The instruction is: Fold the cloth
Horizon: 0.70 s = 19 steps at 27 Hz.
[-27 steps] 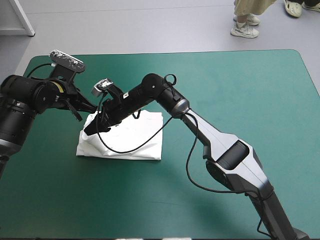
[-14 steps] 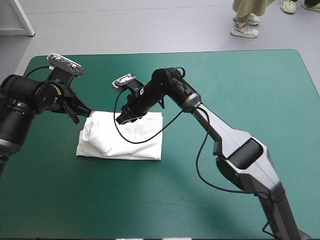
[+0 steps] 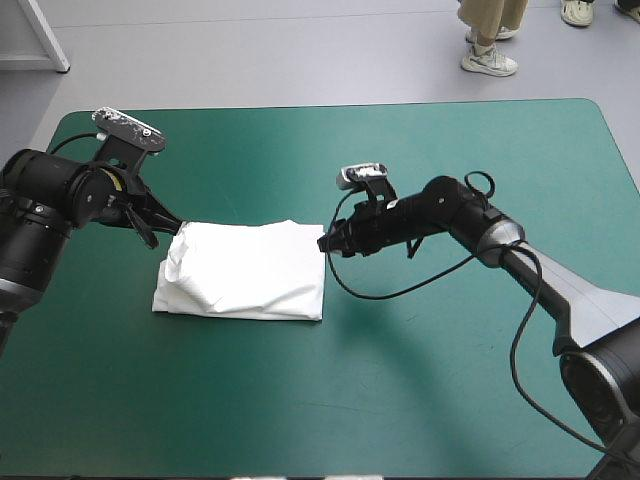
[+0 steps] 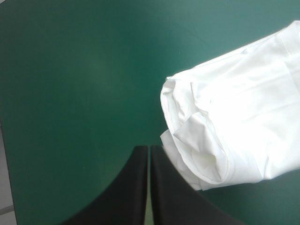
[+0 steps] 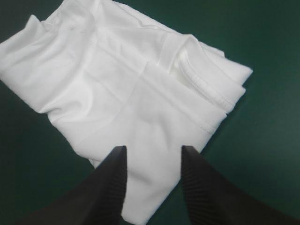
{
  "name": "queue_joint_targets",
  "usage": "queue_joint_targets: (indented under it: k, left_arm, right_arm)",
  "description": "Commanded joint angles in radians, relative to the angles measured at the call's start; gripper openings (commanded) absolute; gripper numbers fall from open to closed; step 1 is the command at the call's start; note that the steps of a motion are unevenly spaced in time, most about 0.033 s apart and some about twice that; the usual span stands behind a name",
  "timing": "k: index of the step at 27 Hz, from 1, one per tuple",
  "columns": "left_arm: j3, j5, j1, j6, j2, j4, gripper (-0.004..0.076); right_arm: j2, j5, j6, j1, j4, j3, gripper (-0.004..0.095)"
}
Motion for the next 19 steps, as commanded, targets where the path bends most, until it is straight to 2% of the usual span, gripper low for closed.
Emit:
queue_joint_targets:
  k: [1, 3, 4, 9, 15, 16, 18, 19]
  left_arm:
    - [-0.033, -0.051, -0.001, -0.01, -0.031, -0.004, 0.0019]
    - [-0.033, -0.051, -0.001, -0.01, -0.031, -0.015, 0.0019]
    - [-0.033, -0.051, -0.001, -0.01, -0.031, -0.015, 0.0019]
    - [-0.033, -0.051, -0.001, -0.01, -0.031, -0.019, 0.0019]
    - [-0.033, -0.063, -0.001, -0.008, -0.031, -0.024, 0.0019]
    - [-0.033, -0.063, -0.001, -0.008, -0.031, -0.024, 0.0019]
    - [-0.033, -0.063, -0.001, -0.008, -0.031, -0.024, 0.0019]
    - [-0.033, -0.068, -0.001, -0.008, -0.031, -0.024, 0.0019]
  right_arm:
    - [-0.007, -0.06, -0.136, -0.009, 0.229, 0.068, 0.0653]
    - [0.034, -0.048, -0.143, -0.009, 0.238, 0.068, 0.0727]
    - [0.055, -0.048, -0.147, -0.007, 0.246, 0.068, 0.0733]
    - [0.131, -0.041, -0.215, -0.001, 0.331, 0.068, 0.0643]
    - [0.165, -0.049, -0.241, 0.018, 0.352, 0.066, 0.057]
    - [0.167, -0.044, -0.241, 0.022, 0.352, 0.066, 0.0548]
    - [0.169, -0.03, -0.245, 0.027, 0.346, 0.066, 0.0444]
    - [0.169, -0.018, -0.252, 0.029, 0.344, 0.066, 0.0266]
